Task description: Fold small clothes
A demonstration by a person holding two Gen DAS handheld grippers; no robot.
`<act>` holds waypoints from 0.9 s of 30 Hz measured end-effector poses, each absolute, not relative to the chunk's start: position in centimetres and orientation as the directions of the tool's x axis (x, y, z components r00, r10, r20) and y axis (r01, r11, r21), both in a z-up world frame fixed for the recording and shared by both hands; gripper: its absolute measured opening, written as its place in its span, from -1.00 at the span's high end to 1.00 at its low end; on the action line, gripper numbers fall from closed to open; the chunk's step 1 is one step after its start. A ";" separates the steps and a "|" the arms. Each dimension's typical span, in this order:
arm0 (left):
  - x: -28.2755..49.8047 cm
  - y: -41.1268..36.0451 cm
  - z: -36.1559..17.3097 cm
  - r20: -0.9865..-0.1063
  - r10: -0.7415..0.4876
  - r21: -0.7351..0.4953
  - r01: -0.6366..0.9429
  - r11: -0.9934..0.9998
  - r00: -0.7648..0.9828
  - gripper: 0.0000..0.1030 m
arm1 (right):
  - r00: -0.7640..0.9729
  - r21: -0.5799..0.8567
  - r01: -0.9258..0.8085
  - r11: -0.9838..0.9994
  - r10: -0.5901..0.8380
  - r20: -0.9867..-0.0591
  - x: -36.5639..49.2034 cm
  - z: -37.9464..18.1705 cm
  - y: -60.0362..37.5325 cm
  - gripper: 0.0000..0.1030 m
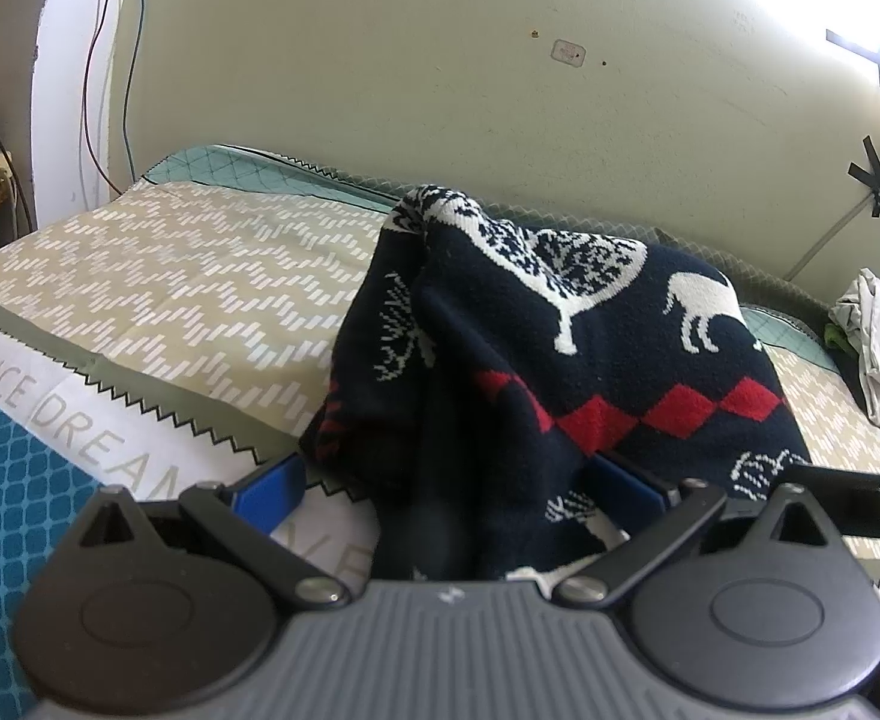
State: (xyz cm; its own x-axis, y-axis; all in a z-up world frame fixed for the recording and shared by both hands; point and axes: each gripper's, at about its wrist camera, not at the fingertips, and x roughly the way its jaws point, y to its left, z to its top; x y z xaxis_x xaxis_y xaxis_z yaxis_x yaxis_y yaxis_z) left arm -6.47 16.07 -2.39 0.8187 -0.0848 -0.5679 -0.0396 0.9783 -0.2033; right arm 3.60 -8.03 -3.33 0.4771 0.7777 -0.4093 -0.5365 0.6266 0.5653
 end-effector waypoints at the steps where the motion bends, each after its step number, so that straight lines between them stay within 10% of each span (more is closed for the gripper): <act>1: -6.4 16.1 -2.4 -0.568 -0.086 -0.204 -0.039 0.978 0.819 -1.00 | 0.477 0.566 -0.536 0.626 0.778 -0.409 3.6 -3.3 -8.0 -0.89; 27: -6.3 16.4 -2.4 -0.563 -0.101 -0.226 -0.035 0.974 0.820 -1.00 | 0.483 0.566 -0.532 0.630 0.775 -0.408 3.6 -3.3 -8.0 -0.89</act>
State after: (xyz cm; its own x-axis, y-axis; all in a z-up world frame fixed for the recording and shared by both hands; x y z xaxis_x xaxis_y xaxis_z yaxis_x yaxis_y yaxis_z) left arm -6.31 16.38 -2.36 0.8200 -0.1008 -0.5634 -0.0353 0.9736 -0.2256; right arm 3.64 -8.00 -3.33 0.4831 0.7745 -0.4083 -0.5320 0.6301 0.5657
